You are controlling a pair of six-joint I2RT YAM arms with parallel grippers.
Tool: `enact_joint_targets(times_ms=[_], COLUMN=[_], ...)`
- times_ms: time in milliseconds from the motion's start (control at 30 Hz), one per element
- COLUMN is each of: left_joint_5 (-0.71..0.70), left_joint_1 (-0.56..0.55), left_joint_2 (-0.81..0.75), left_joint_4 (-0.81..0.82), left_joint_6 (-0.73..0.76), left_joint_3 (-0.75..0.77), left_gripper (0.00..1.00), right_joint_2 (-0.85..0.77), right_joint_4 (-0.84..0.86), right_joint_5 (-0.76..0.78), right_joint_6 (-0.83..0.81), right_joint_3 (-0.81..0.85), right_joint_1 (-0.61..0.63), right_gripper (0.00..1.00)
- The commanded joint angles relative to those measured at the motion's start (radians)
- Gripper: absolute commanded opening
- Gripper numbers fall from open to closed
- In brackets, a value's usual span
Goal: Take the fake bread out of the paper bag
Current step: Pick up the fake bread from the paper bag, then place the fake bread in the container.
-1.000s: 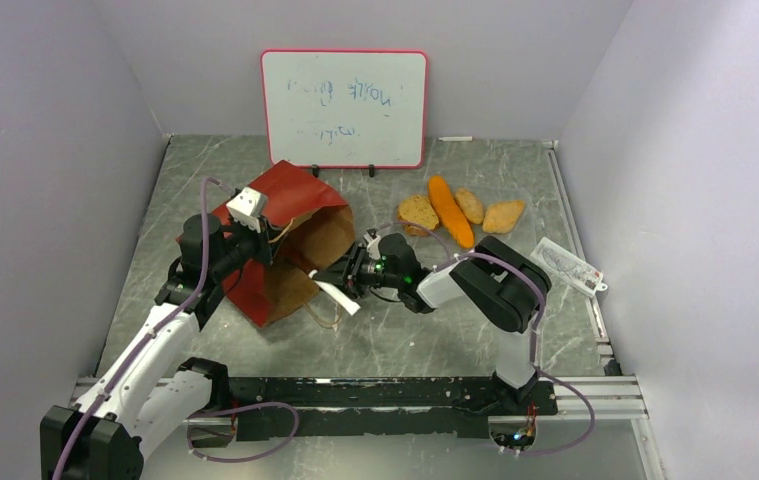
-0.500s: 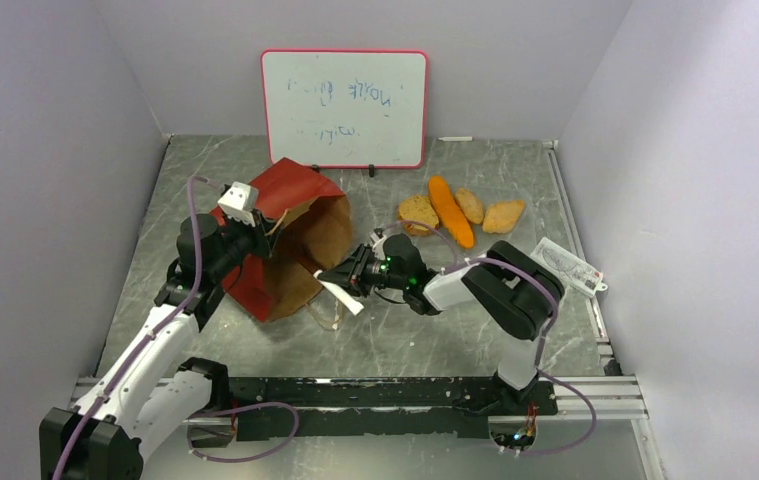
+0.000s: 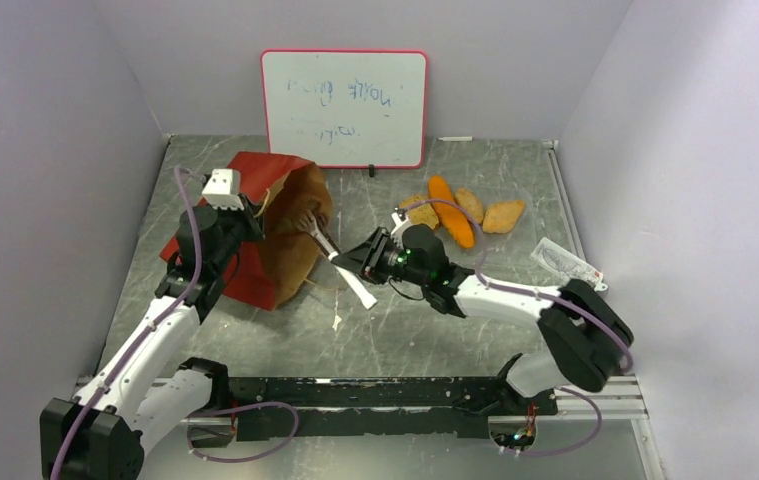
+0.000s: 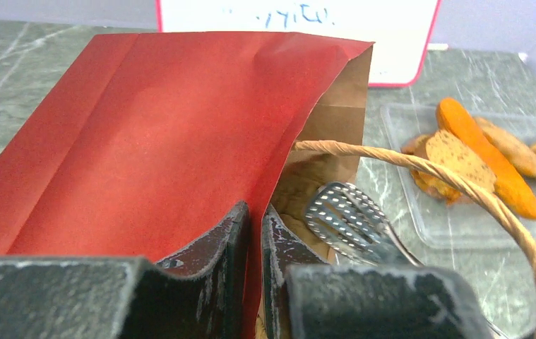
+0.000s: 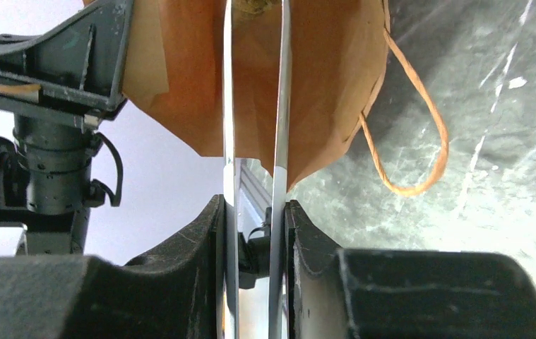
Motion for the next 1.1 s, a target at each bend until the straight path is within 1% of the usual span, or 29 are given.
enact_joint_targets(times_ms=[0, 167, 367, 500, 733, 1067], left_joint_5=[-0.112, -0.202, -0.281, -0.297, -0.299, -0.29], left_joint_1=[-0.007, -0.007, -0.006, -0.006, -0.006, -0.006], left_joint_2=[0.018, 0.065, 0.126, 0.153, 0.166, 0.16], left_joint_4=[0.022, -0.053, -0.16, -0.205, -0.213, -0.249], left_joint_6=[-0.039, -0.06, -0.043, -0.028, -0.015, -0.001], left_joint_3=[0.079, 0.17, 0.294, 0.339, 0.338, 0.406], left_gripper=[0.07, 0.07, 0.07, 0.07, 0.07, 0.07], right_joint_2=[-0.127, -0.224, -0.3, -0.328, -0.365, -0.438], right_joint_4=[-0.18, -0.355, -0.485, -0.515, -0.509, -0.61], right_joint_5=[0.141, 0.299, 0.5, 0.577, 0.67, 0.945], right_joint_6=[-0.147, -0.295, -0.425, -0.473, -0.522, -0.618], right_joint_3=[0.008, 0.04, 0.106, 0.149, 0.193, 0.187], right_joint_1=[0.018, 0.042, 0.048, 0.047, 0.048, 0.048], right_gripper=[0.0, 0.0, 0.0, 0.0, 0.0, 0.0])
